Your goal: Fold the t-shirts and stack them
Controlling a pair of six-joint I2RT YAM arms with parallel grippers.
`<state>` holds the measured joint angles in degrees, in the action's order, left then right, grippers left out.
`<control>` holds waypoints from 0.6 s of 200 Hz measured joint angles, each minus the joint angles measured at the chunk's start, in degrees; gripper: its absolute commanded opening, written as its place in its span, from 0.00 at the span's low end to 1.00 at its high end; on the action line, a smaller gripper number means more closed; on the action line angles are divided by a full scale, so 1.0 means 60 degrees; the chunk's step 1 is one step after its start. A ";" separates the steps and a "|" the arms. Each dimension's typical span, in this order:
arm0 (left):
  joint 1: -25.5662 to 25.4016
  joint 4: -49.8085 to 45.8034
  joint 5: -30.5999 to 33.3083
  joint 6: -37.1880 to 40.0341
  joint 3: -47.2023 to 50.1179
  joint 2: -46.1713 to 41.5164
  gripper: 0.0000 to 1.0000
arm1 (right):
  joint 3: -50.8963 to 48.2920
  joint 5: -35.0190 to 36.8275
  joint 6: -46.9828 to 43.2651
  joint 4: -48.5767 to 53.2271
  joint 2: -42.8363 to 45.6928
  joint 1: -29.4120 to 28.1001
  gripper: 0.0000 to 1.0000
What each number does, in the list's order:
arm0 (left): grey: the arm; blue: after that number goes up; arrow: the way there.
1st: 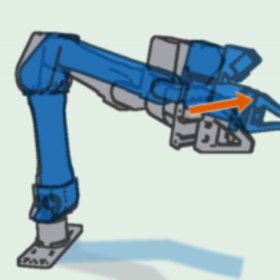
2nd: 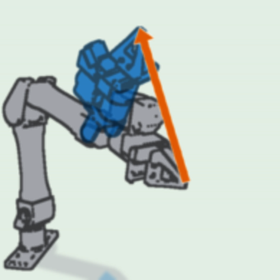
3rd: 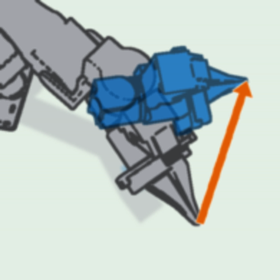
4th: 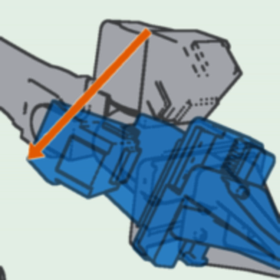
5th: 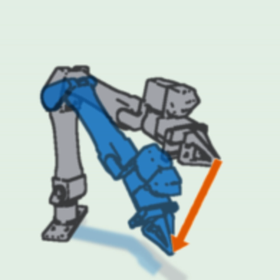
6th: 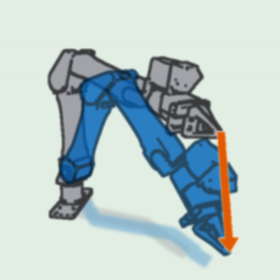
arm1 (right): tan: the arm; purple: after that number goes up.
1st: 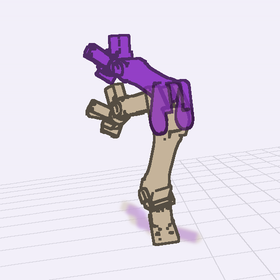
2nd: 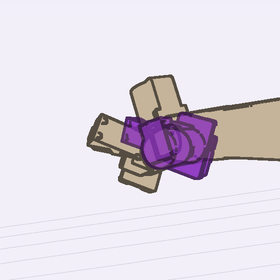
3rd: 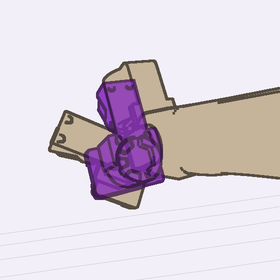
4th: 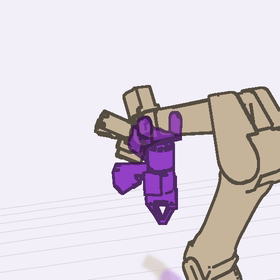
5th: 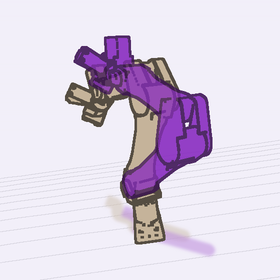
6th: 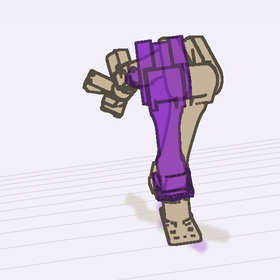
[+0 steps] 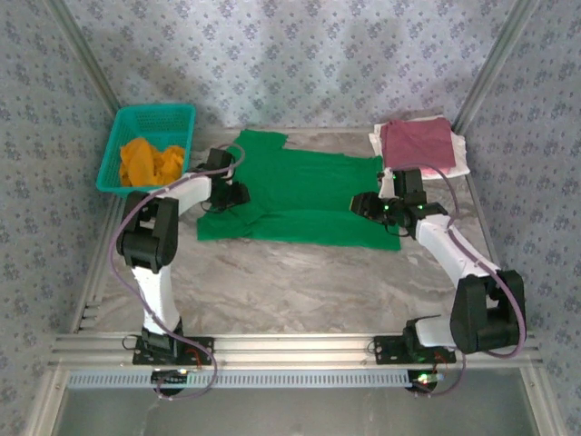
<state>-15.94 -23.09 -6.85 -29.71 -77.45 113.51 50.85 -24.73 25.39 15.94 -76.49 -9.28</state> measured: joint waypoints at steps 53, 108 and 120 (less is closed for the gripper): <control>-0.0175 0.0255 0.0674 -0.0342 0.0758 -0.0696 0.50 | 0.0000 0.0007 -0.0040 0.0004 0.0062 0.0000 0.43; -0.0219 0.0291 0.1089 -0.0561 0.0954 -0.0951 0.50 | -0.0004 0.0011 -0.0040 -0.0073 0.0066 0.0000 0.44; -0.0222 0.0302 0.1086 -0.0565 0.0820 -0.0790 0.50 | -0.0004 0.0018 -0.0036 -0.0069 0.0080 0.0000 0.44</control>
<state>-17.28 -21.28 -0.34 -33.10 -72.53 108.77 50.83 -24.62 25.17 15.53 -76.01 -9.28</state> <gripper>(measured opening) 0.496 0.437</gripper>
